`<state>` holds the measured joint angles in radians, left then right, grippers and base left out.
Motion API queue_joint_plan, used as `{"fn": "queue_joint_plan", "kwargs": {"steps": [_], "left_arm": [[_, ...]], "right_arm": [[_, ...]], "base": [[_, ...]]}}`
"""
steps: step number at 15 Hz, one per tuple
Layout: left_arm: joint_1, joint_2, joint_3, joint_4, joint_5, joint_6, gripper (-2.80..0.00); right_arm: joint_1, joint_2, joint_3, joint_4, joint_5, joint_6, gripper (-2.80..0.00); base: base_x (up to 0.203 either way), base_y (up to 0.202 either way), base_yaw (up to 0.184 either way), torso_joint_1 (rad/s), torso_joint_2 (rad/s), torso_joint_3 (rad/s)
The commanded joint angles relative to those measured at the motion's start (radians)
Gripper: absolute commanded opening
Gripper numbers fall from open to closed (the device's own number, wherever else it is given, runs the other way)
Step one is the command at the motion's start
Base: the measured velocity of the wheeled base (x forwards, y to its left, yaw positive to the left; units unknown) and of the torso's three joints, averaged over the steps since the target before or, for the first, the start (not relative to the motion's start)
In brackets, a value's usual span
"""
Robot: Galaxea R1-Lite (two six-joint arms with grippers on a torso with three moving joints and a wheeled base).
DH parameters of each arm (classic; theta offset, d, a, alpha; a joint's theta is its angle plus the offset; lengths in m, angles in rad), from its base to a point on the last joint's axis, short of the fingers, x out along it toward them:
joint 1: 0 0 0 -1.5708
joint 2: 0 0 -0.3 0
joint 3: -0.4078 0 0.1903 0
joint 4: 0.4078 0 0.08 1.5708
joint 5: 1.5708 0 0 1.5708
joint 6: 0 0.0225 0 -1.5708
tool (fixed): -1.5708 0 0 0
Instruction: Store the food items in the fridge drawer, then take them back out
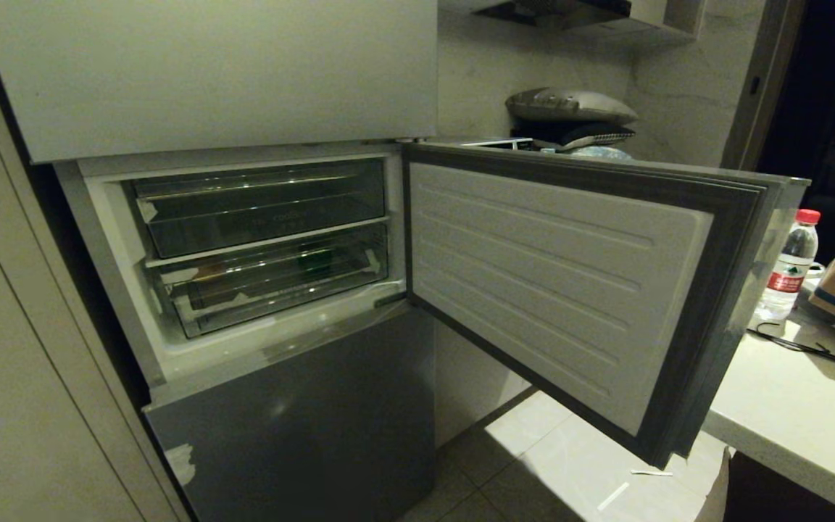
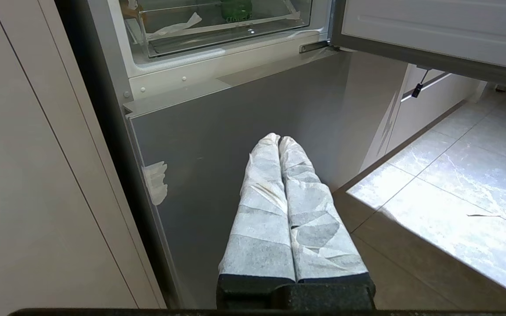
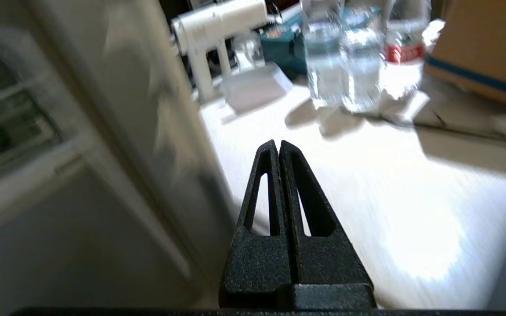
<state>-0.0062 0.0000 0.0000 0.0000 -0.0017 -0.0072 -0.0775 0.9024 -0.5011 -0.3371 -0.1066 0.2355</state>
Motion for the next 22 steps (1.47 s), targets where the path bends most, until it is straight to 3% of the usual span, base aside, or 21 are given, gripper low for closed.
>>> {"fn": "queue_joint_plan", "kwargs": {"steps": [1, 3, 9, 12, 22], "left_arm": [[0.000, 0.002, 0.000, 0.000, 0.000, 0.000, -2.80], [0.000, 0.002, 0.000, 0.000, 0.000, 0.000, -2.80], [0.000, 0.002, 0.000, 0.000, 0.000, 0.000, -2.80], [0.000, 0.000, 0.000, 0.000, 0.000, 0.000, -2.80], [0.000, 0.002, 0.000, 0.000, 0.000, 0.000, -2.80]], "right_arm": [[-0.049, 0.250, -0.040, -0.130, 0.016, 0.006, -2.80], [-0.069, 0.300, -0.073, -0.215, 0.069, -0.001, -2.80], [-0.070, 0.399, -0.084, -0.293, 0.216, -0.013, -2.80], [-0.070, 0.457, -0.104, -0.354, 0.241, -0.014, -2.80], [-0.067, 0.458, -0.089, -0.356, 0.467, -0.015, -2.80]], "base": [[0.000, 0.000, 0.000, 0.000, 0.00, 0.000], [0.000, 0.000, 0.000, 0.000, 0.00, 0.000], [0.000, 0.000, 0.000, 0.000, 0.00, 0.000], [0.000, 0.000, 0.000, 0.000, 0.00, 0.000], [0.000, 0.000, 0.000, 0.000, 0.00, 0.000]]}}
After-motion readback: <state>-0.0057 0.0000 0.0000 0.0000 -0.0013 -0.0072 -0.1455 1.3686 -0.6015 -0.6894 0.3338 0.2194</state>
